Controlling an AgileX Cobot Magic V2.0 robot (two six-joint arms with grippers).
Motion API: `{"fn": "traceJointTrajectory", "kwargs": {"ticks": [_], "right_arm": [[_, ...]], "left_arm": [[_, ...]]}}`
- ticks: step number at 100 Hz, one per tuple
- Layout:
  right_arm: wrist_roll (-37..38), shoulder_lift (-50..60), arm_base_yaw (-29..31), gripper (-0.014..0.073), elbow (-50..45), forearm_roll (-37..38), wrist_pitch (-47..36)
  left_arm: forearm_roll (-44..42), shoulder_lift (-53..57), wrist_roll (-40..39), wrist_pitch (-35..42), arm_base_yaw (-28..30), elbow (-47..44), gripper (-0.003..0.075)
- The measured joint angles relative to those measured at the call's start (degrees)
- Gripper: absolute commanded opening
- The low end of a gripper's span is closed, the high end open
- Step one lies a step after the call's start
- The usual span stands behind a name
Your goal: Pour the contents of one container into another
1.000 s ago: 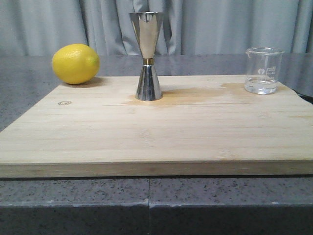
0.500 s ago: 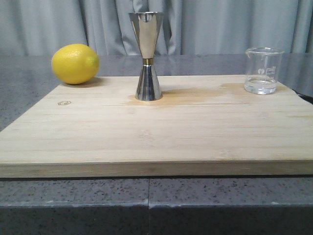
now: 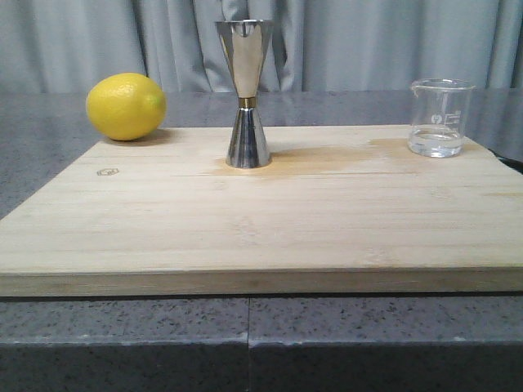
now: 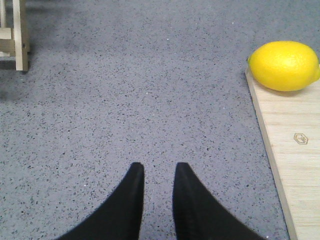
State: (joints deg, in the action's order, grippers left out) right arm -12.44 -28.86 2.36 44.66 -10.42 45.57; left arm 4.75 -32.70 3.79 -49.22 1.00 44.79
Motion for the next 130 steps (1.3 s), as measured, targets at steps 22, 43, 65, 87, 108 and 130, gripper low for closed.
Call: {"fn": "traceJointTrajectory", "kwargs": {"ticks": [22, 43, 65, 87, 108, 130], "right_arm": [[0.0, 0.0, 0.0, -0.0062, 0.0, 0.0, 0.0], [0.0, 0.0, 0.0, -0.0062, 0.0, -0.2, 0.0], [0.0, 0.0, 0.0, -0.0062, -0.1, -0.2, 0.0], [0.0, 0.0, 0.0, -0.0062, -0.1, -0.2, 0.0], [0.0, 0.0, 0.0, -0.0062, -0.1, -0.3, 0.0], [0.0, 0.0, 0.0, -0.0062, -0.1, -0.3, 0.0]], "left_arm": [[0.0, 0.0, 0.0, 0.3, 0.0, 0.0, -0.0019], [0.0, 0.0, 0.0, 1.0, 0.0, 0.0, -0.0019], [0.0, 0.0, -0.1, 1.0, 0.0, 0.0, -0.0019], [0.0, 0.0, -0.1, 1.0, -0.7, 0.0, -0.0019], [0.1, 2.4, -0.1, 5.3, -1.3, -3.3, -0.0019], [0.1, 14.0, -0.1, 16.5, -1.3, -18.7, -0.0019]]}}
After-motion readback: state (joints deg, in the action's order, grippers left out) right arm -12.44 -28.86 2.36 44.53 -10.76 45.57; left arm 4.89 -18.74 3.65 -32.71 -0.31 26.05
